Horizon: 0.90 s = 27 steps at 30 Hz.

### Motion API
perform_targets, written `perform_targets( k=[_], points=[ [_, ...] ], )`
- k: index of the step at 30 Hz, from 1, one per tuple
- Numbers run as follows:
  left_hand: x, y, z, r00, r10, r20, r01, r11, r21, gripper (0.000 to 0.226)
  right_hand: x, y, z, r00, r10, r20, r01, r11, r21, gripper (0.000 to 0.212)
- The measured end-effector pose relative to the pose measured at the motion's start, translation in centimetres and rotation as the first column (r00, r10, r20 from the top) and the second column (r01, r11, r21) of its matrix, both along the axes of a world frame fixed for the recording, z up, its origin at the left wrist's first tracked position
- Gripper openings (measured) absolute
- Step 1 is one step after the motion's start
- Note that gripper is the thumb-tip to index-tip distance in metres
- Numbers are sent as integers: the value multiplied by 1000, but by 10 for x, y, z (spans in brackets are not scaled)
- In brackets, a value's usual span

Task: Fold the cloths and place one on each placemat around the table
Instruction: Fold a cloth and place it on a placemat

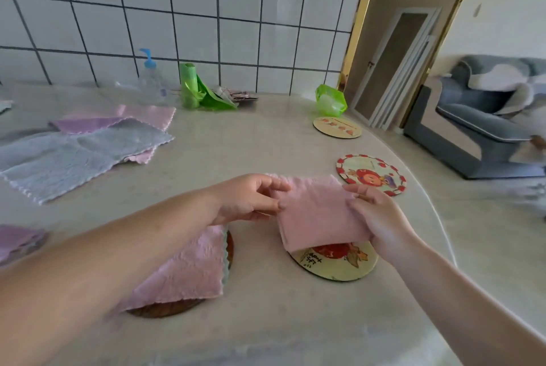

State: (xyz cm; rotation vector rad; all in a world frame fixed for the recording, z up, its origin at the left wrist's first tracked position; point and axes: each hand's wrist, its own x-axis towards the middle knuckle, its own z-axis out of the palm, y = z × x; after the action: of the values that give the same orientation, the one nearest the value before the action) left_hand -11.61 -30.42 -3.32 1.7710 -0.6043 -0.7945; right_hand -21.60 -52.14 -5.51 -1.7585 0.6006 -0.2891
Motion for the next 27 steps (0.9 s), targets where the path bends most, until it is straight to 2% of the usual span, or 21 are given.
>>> perform_targets(
  k=[3, 6, 10, 16, 19, 23, 24, 25, 27],
  points=[
    [-10, -11, -3, 998, -22, 59, 19, 999, 45, 38, -17, -9, -8, 1000, -15, 10, 15, 999, -33, 30],
    [-15, -13, -4, 998, -43, 45, 40, 997, 61, 36, -25, -13, -10, 1000, -18, 22, 20, 999, -48, 30],
    [-21, -12, -9, 996, -70, 63, 64, 994, 93, 34, -37, -10, -12, 999, 29, 16, -26, 988, -150, 30],
    [-25, -17, -12, 989, -65, 131, 51, 993, 110, 40, -42, -13, -10, 1000, -6, 31, 12, 979, -205, 31],
    [-26, -21, -13, 977, -86, 195, 57, 987, 148, 41, -44, -15, -10, 1000, 8, 9, -6, 973, -232, 32],
    [-28, -22, -11, 976, -62, 208, 24, 983, 184, 41, -46, -19, -10, 999, 49, -10, -50, 945, -322, 31],
    [-28, -23, -11, 961, -47, 272, -12, 977, 212, 43, -46, -20, -9, 998, 55, -7, -54, 929, -365, 30],
    [-28, -23, -11, 916, -46, 398, -65, 963, 261, 47, -45, -23, -9, 998, 58, 0, -52, 906, -420, 31],
    [-28, -23, -14, 761, -98, 642, -162, 929, 333, 60, -42, -27, -8, 997, 75, 9, -58, 837, -544, 33]
  ],
)
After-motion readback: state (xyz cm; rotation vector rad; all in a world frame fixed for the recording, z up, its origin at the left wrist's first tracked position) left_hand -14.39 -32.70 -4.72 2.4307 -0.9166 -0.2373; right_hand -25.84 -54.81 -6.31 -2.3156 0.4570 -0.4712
